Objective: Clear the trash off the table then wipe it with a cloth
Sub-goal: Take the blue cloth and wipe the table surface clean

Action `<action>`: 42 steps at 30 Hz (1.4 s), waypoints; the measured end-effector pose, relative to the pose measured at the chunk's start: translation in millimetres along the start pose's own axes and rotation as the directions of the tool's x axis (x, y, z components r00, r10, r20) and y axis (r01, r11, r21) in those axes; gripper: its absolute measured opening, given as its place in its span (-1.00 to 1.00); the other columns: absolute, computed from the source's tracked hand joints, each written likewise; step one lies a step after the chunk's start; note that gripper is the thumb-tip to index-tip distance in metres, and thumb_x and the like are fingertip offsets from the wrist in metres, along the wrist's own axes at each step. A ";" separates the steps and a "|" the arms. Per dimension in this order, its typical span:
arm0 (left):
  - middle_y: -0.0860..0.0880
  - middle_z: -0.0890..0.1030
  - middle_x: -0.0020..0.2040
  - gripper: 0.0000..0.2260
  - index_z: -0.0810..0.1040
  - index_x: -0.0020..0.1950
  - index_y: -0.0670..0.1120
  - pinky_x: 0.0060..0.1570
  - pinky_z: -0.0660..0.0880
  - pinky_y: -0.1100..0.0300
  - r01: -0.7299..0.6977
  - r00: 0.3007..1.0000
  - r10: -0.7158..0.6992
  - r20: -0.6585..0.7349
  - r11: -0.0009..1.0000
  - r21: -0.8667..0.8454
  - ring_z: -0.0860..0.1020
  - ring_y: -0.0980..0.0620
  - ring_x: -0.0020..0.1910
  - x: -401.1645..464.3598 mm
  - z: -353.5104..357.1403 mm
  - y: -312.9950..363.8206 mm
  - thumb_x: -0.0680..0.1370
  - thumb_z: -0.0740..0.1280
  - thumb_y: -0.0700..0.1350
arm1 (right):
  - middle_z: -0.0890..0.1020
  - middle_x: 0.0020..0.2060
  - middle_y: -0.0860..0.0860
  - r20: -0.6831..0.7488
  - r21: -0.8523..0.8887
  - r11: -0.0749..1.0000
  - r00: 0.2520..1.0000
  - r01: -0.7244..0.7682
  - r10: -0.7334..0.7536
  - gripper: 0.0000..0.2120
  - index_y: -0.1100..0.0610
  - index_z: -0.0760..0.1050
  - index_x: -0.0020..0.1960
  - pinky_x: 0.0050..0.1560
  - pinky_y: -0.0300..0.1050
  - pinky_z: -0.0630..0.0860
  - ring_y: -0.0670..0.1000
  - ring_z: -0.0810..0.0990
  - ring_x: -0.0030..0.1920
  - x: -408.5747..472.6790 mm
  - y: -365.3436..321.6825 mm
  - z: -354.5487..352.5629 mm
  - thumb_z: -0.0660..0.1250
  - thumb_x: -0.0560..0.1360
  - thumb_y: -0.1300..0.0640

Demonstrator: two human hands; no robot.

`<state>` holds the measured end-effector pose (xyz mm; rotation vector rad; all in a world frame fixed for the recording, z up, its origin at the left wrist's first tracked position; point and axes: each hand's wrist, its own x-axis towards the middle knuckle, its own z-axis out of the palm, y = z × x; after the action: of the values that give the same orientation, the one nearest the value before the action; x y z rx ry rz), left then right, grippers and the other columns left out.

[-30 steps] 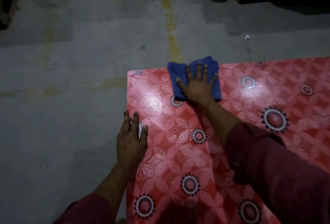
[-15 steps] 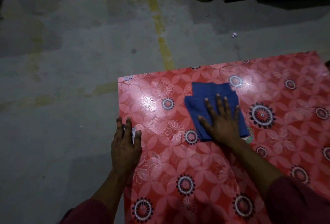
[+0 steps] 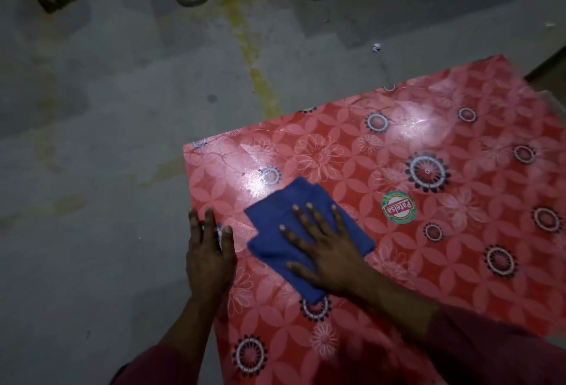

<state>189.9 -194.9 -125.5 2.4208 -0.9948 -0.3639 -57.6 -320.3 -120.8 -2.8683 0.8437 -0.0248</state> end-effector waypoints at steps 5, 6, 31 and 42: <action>0.02 -0.02 0.69 -0.43 0.18 0.64 0.05 0.38 0.45 -0.15 -0.008 1.000 0.008 0.020 1.000 0.022 0.25 -0.12 0.59 -1.3 -3.1 2.5 0.66 0.05 0.23 | -0.07 0.67 0.04 0.069 -0.089 0.929 0.928 -0.360 0.366 -0.28 -0.20 -0.05 0.65 0.51 0.50 -0.02 0.15 -0.11 0.66 -44.8 91.2 -15.8 -0.06 0.57 -0.46; 0.01 -0.02 0.69 -0.43 0.18 0.64 0.05 0.38 0.46 -0.16 -0.008 1.000 0.007 0.017 1.000 0.024 0.26 -0.13 0.58 -1.0 -2.8 2.9 0.66 0.05 0.23 | -0.10 0.67 0.02 0.069 -0.084 0.891 0.889 -0.446 0.452 -0.27 -0.20 -0.08 0.65 0.52 0.49 -0.06 0.15 -0.13 0.66 -43.1 100.3 -18.8 -0.08 0.56 -0.47; -0.25 0.30 0.57 -0.51 0.30 0.56 -0.02 0.30 0.47 -0.21 0.066 0.993 -0.055 -0.107 0.992 0.107 0.43 -0.33 0.41 -33.0 3.8 -4.6 0.67 0.12 0.13 | -0.10 0.67 0.06 0.060 -0.023 0.800 0.798 -0.599 0.599 -0.25 -0.19 -0.10 0.65 0.52 0.52 -0.13 0.18 -0.15 0.66 -79.2 65.8 -14.3 -0.09 0.55 -0.47; -0.41 0.50 0.36 -0.32 0.04 0.65 -0.06 0.19 0.49 -0.21 0.424 0.905 -0.423 0.036 0.905 -0.036 0.54 -0.41 0.25 -181.2 -8.9 -1.3 0.64 0.10 0.27 | 0.00 0.66 0.12 -0.001 0.046 0.998 0.999 0.043 -0.043 -0.33 -0.11 0.06 0.65 0.48 0.55 0.03 0.24 -0.07 0.65 -138.0 -95.4 10.9 0.06 0.63 -0.35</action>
<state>68.0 -61.7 -108.4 2.5863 -0.4517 -0.5621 -121.8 -165.1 -113.6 -2.8433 0.7718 -0.0486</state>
